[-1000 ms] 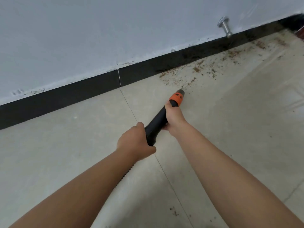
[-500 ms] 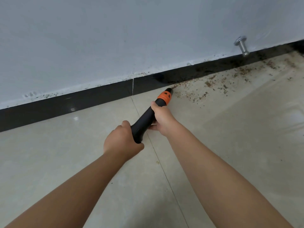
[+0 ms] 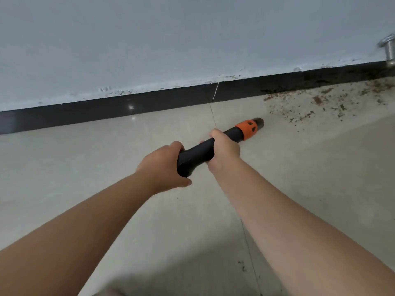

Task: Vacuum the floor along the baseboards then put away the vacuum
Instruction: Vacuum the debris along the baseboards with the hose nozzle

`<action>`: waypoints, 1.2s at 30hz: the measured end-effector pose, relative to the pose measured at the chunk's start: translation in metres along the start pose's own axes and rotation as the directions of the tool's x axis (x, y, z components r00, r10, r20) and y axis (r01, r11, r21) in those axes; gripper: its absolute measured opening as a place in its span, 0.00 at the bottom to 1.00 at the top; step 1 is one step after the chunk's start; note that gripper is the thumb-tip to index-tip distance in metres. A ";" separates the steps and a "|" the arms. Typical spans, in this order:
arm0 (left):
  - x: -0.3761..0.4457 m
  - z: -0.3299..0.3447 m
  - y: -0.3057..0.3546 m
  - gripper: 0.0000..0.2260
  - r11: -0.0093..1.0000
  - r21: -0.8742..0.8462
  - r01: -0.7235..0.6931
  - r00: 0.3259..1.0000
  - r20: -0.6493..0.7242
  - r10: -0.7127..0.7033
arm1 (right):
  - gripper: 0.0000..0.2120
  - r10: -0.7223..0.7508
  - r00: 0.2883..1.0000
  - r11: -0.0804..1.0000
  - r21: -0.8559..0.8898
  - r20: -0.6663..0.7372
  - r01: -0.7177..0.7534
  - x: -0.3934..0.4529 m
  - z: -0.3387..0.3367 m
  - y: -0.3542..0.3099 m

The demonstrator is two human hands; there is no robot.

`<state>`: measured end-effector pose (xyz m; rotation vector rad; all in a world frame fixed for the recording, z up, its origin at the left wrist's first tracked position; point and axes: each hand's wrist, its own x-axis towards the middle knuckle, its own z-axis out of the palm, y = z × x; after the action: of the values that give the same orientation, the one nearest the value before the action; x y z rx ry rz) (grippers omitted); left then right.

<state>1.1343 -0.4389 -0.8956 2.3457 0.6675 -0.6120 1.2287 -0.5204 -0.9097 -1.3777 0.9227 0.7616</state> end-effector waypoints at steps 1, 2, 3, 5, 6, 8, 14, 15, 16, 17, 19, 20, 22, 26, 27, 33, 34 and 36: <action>-0.015 -0.009 -0.005 0.22 0.999 -0.027 0.035 0.999 0.027 -0.034 | 0.20 0.001 1.000 1.000 0.000 0.008 -0.001 -0.021 0.001 0.003; -0.032 -0.018 -0.008 0.22 0.995 -0.055 0.078 0.996 0.049 -0.076 | 0.21 0.001 1.000 1.000 -0.001 0.012 -0.001 -0.042 0.001 0.006; -0.050 -0.026 -0.010 0.23 0.990 -0.073 0.121 0.991 0.066 -0.116 | 0.22 0.005 1.000 1.000 -0.015 0.009 -0.004 -0.064 0.001 0.008; -0.088 -0.043 -0.010 0.23 0.986 -0.045 0.159 0.983 0.097 -0.154 | 0.26 0.010 1.000 0.998 -0.064 0.016 -0.009 -0.107 0.001 0.007; -0.107 -0.052 -0.009 0.24 0.987 -0.024 0.156 0.981 0.118 -0.153 | 0.27 0.007 1.000 0.997 -0.080 0.026 -0.005 -0.128 -0.001 0.006; -0.149 -0.073 -0.004 0.27 0.992 0.008 0.124 0.976 0.180 -0.124 | 0.28 -0.003 0.999 0.993 -0.116 0.043 0.008 -0.170 -0.008 0.003; -0.284 -0.140 0.027 0.25 0.947 0.208 0.246 0.963 0.057 -0.262 | 0.29 -0.041 0.969 0.876 -0.458 0.245 0.152 -0.295 -0.031 -0.017; -0.308 -0.151 0.032 0.23 0.927 0.192 0.321 0.944 0.013 -0.330 | 0.28 -0.040 0.954 0.834 -0.517 0.297 0.195 -0.315 -0.033 -0.021; -0.331 -0.161 0.036 0.21 0.906 0.173 0.386 0.922 -0.028 -0.387 | 0.28 -0.035 0.938 0.789 -0.567 0.344 0.237 -0.335 -0.033 -0.024; -0.353 -0.171 0.039 0.19 0.886 0.147 0.441 0.898 -0.069 -0.435 | 0.27 -0.025 0.921 0.751 -0.600 0.388 0.274 -0.355 -0.031 -0.027; -0.396 -0.188 0.040 0.18 0.838 0.054 0.544 0.834 -0.150 -0.531 | 0.25 0.002 0.884 0.698 -0.633 0.468 0.334 -0.398 -0.025 -0.026; -0.416 -0.194 0.038 0.17 0.811 -0.009 0.586 0.796 -0.185 -0.577 | 0.23 0.010 0.863 0.675 -0.640 0.505 0.368 -0.419 -0.020 -0.023; -0.455 -0.204 0.032 0.17 0.750 -0.128 0.650 0.714 -0.236 -0.659 | 0.22 0.004 0.819 0.644 -0.628 0.574 0.437 -0.462 -0.010 -0.012; -0.542 -0.215 0.012 0.14 0.588 -0.349 0.730 0.512 -0.292 -0.808 | 0.21 -0.080 0.629 0.505 -0.513 0.773 0.695 -0.549 0.009 0.020; -0.565 -0.216 0.008 0.14 0.557 -0.379 0.739 0.470 -0.302 -0.829 | 0.21 -0.088 0.549 0.438 -0.462 0.831 0.771 -0.572 0.013 0.029; -0.706 -0.230 -0.015 0.10 0.425 -0.530 0.734 0.257 -0.363 -0.896 | 0.24 0.038 0.197 0.114 -0.200 0.980 0.973 -0.705 0.028 0.107; -0.727 -0.229 -0.021 0.09 0.398 -0.566 0.722 0.208 -0.372 -0.905 | 0.23 0.061 0.143 0.097 -0.148 0.988 0.984 -0.722 0.026 0.123; -0.765 -0.215 -0.030 0.10 0.346 -0.641 0.685 0.114 -0.375 -0.920 | 0.22 0.145 0.041 0.057 -0.050 0.989 0.997 -0.752 0.015 0.158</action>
<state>0.5859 -0.5089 -0.3236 1.5788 2.3784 0.0966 0.7432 -0.4388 -0.3199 -1.5951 -1.4807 1.1139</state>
